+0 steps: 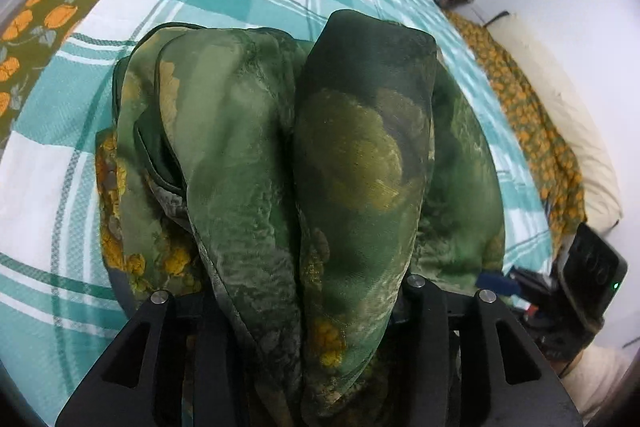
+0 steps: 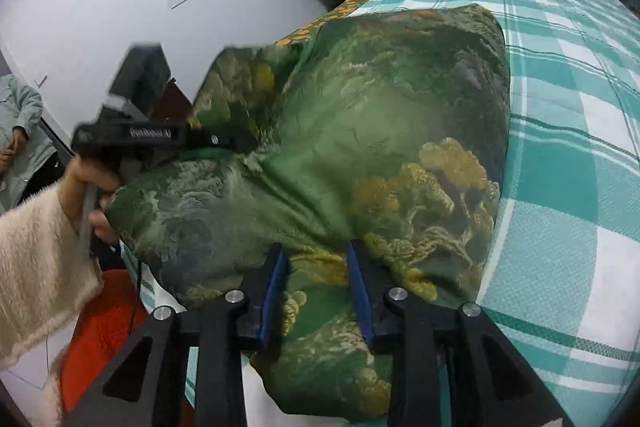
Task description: Fold large clothes
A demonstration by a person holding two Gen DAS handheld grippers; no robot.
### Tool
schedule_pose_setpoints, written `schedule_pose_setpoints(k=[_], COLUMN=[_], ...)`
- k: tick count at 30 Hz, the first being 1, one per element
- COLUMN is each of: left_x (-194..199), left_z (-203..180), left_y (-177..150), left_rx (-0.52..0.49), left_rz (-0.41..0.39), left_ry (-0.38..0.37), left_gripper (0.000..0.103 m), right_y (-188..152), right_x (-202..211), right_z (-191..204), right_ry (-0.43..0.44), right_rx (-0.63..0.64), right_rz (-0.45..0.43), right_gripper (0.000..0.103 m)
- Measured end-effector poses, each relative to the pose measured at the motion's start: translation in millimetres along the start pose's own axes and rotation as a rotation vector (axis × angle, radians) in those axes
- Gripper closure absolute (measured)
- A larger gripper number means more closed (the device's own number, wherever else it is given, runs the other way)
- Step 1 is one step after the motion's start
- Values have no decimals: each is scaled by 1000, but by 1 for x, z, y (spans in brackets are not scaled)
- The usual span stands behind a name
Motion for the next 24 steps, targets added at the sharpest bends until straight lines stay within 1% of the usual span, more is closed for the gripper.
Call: schedule_pose_setpoints(k=[2,5,6,8,10,11,12,13,14,15,16,17,18,19,21,24], left_x=[2,16,22,26,25,22,18,16,13,8,5,0,-3,-3,-3,-3], left_z=[-6,-15,-17,-19,-13,-7,-2,9,12,15,18,18,18,16,14,12], left_y=[4,15,19,24,24,23,21,18,15,13,11,9,8,6,8,7], left_rx=[-18,-23,-27,-29,-10,7,29,46,61,69,70,66,52,42,38,41], left_rz=[10,10,5,-1,4,7,8,5,0,-4,-6,-2,-2,-8,-9,-10], left_ry=[8,-11,-17,-22,-35,-45,-59,-70,-75,-65,-59,-43,-21,-12,-18,-27], left_gripper=[58,59,59,59,58,57,56,56,55,56,56,56,56,55,55,55], right_y=[1,20,27,57,94,107,124,132,134,129,119,109,101,99,101,96], right_x=[4,26,34,45,44,38,24,8,-17,-43,-67,-83,-94,-95,-84,-51], right_z=[2,17,21,21,13,8,-1,-8,-18,-29,-36,-38,-39,-36,-33,-22], right_ry=[-1,2,0,-30,-82,-96,-93,-91,-91,-103,-135,-176,-217,-242,-247,-228], right_rx=[5,32,38,50,46,35,2,-33,-81,-106,-106,-78,-36,-14,-13,22], right_rz=[2,34,25,-21,-51,-55,-40,-14,41,109,169,192,199,176,150,106], right_gripper=[72,72,72,70,70,70,70,70,70,70,70,71,71,71,71,70])
Point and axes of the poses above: each gripper's, at about its wrist camera, not at the fingertips, and x roughly against the way its jaws point, z to its left, y to its top, the point moved 5 cm from there along -x, roughly the way its jaws point, and after that the axes turned 1 degree about -y, right-handed, at the moved point
